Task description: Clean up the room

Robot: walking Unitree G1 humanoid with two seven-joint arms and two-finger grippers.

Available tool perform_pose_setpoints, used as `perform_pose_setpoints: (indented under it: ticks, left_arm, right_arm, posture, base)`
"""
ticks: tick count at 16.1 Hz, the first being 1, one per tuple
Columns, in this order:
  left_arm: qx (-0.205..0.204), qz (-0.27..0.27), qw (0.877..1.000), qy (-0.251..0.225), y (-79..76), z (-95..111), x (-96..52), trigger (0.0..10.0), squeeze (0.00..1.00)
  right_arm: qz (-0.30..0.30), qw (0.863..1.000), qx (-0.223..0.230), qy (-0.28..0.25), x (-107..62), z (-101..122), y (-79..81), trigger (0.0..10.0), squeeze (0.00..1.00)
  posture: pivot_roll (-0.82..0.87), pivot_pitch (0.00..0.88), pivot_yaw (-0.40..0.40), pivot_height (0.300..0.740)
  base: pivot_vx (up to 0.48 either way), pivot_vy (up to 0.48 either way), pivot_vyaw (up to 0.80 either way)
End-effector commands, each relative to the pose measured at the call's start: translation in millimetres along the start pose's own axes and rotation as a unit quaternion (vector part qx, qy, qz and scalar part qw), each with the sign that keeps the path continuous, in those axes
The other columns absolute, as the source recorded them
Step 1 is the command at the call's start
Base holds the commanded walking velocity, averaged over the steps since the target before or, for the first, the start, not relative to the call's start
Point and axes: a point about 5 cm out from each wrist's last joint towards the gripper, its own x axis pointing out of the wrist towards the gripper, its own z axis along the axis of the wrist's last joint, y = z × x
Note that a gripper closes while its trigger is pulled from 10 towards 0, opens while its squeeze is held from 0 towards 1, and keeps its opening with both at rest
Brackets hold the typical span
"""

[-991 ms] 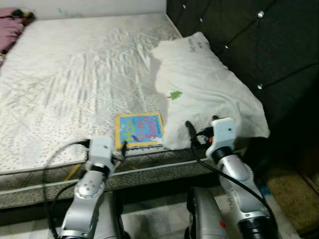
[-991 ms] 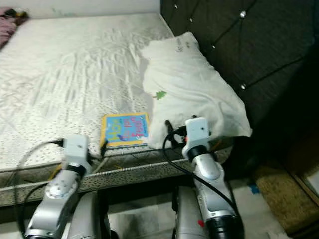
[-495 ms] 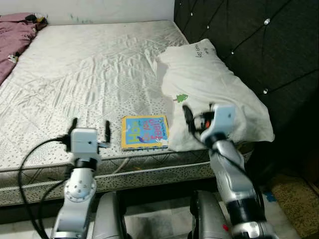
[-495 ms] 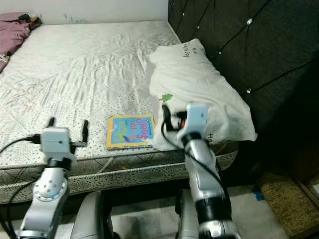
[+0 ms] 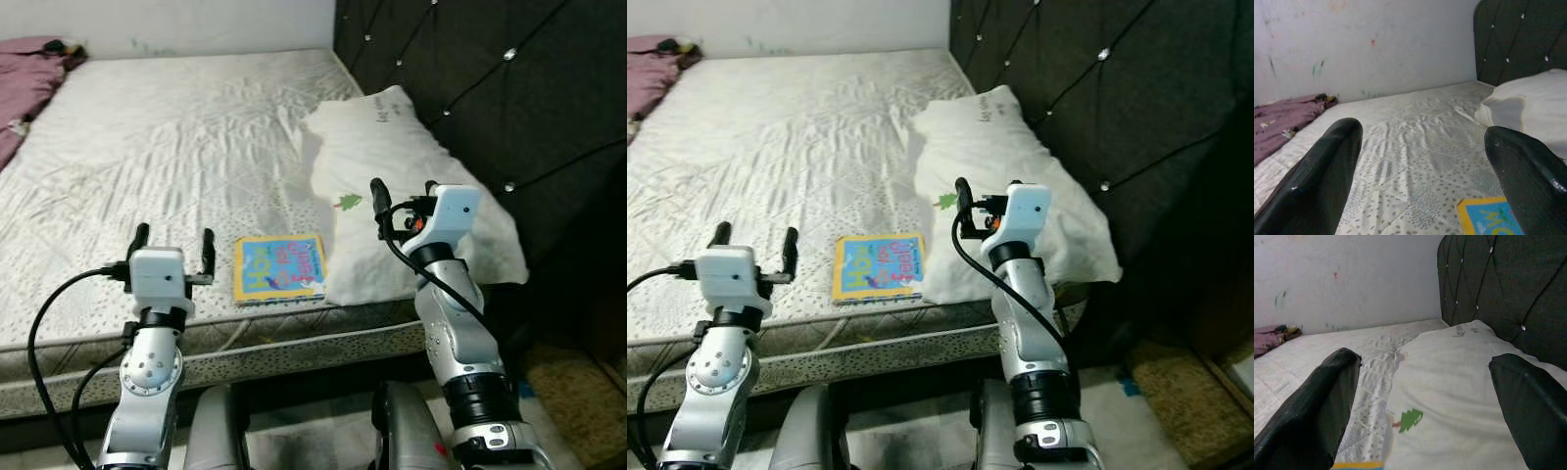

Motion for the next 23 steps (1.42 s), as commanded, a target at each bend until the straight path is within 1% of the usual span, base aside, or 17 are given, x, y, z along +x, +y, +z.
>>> perform_pose_setpoints:
  ticks: [1, 2, 5, 6, 7, 8, 12, 13, 14, 15, 17, 18, 19, 21, 23]
  left_arm:
    - [0.005, 0.022, 1.000, 0.006, 4.8, 0, 0.0, 10.0, 0.00]
    - [-0.004, 0.031, 0.999, 0.014, 5.8, -1, -1.0, 10.0, 0.00]
    - [-0.002, 0.024, 1.000, 0.017, 5.9, -1, 1.3, 10.0, 0.00]
    - [0.010, 0.026, 0.999, 0.022, 8.6, -2, 4.3, 10.0, 0.00]
    - [0.013, 0.025, 0.999, 0.021, 8.8, -2, 4.8, 10.0, 0.00]
    - [0.019, 0.021, 0.999, 0.016, 8.2, -1, 4.9, 10.0, 0.00]
    - [0.013, 0.018, 0.999, 0.028, 1.5, -6, 3.7, 10.0, 0.00]
    - [0.011, 0.017, 0.999, 0.028, -0.2, -6, 3.6, 10.0, 0.00]
    - [0.009, 0.005, 1.000, 0.020, -3.4, -4, 4.0, 10.0, 0.00]
    - [0.004, 0.007, 1.000, 0.022, -3.3, -4, 3.7, 10.0, 0.00]
    - [0.004, 0.008, 1.000, 0.021, -4.7, -3, 3.8, 10.0, 0.00]
    - [0.014, 0.003, 1.000, 0.021, -6.2, -3, 4.4, 10.0, 0.00]
    - [0.008, 0.002, 1.000, 0.027, -7.3, -5, 4.6, 10.0, 0.00]
    - [0.003, -0.008, 1.000, 0.028, -9.0, -4, 5.1, 10.0, 0.00]
    - [0.006, -0.013, 0.999, 0.034, -11.4, -5, 3.6, 10.0, 0.00]
  right_arm:
    - [-0.005, 1.000, 0.006, -0.010, 4.8, 5, 0.4, 10.0, 0.00]
    - [-0.013, 1.000, 0.011, -0.010, 3.4, 5, -1.7, 10.0, 0.00]
    - [-0.025, 1.000, 0.016, -0.006, -0.1, 2, -3.8, 10.0, 0.00]
    - [-0.032, 0.999, 0.011, 0.001, -4.5, -2, -3.9, 10.0, 0.00]
    - [-0.033, 0.999, 0.011, 0.002, -5.6, -3, -4.3, 10.0, 0.00]
    - [-0.033, 0.999, 0.010, 0.003, -7.5, -3, -5.2, 10.0, 0.00]
    - [-0.041, 0.999, 0.002, 0.008, -11.3, -5, -9.9, 10.0, 0.00]
    - [-0.041, 0.999, 0.002, 0.008, -11.8, -5, -9.2, 10.0, 0.00]
    - [-0.039, 0.999, 0.006, 0.008, -12.2, -5, -6.4, 10.0, 0.00]
    - [-0.036, 0.999, 0.007, 0.007, -11.9, -4, -4.1, 10.0, 0.00]
    - [-0.036, 0.999, 0.006, 0.006, -11.4, -3, -4.1, 10.0, 0.00]
    - [-0.036, 0.999, 0.004, 0.006, -11.9, -3, -4.7, 10.0, 0.00]
    - [-0.036, 0.999, 0.001, 0.008, -12.6, -3, -5.5, 10.0, 0.00]
    - [-0.039, 0.999, -0.005, 0.016, -17.0, -6, -8.4, 10.0, 0.00]
    - [-0.038, 0.999, -0.011, 0.026, -23.5, -11, -9.7, 10.0, 0.00]
  posture:
    - [0.03, 0.000, 0.030, 0.623]
    - [0.03, 0.000, 0.037, 0.633]
    - [0.03, 0.000, 0.043, 0.648]
    - [0.02, 0.000, 0.044, 0.663]
    - [0.01, 0.000, 0.044, 0.668]
    - [0.01, 0.000, 0.044, 0.678]
    - [0.00, 0.000, 0.046, 0.708]
    - [0.00, 0.000, 0.046, 0.713]
    - [0.00, 0.000, 0.047, 0.728]
    - [0.00, 0.000, 0.047, 0.740]
    - [0.00, 0.000, 0.045, 0.740]
    - [0.00, 0.006, 0.045, 0.740]
    - [0.00, 0.006, 0.045, 0.740]
    - [0.00, 0.011, 0.041, 0.740]
    - [0.00, 0.011, 0.041, 0.740]
  base:
    - [0.000, 0.000, 0.00]
    - [0.000, 0.000, 0.00]
    - [0.000, 0.000, 0.00]
    - [0.000, 0.000, 0.00]
    - [0.000, 0.000, 0.00]
    - [0.000, 0.000, 0.00]
    - [0.000, 0.000, 0.00]
    - [0.000, 0.000, 0.00]
    - [0.000, 0.000, 0.00]
    - [0.000, 0.000, 0.00]
    - [0.000, 0.000, 0.00]
    - [0.000, 0.000, 0.00]
    - [0.000, 0.000, 0.00]
    - [0.000, 0.000, 0.00]
    - [0.000, 0.000, 0.00]
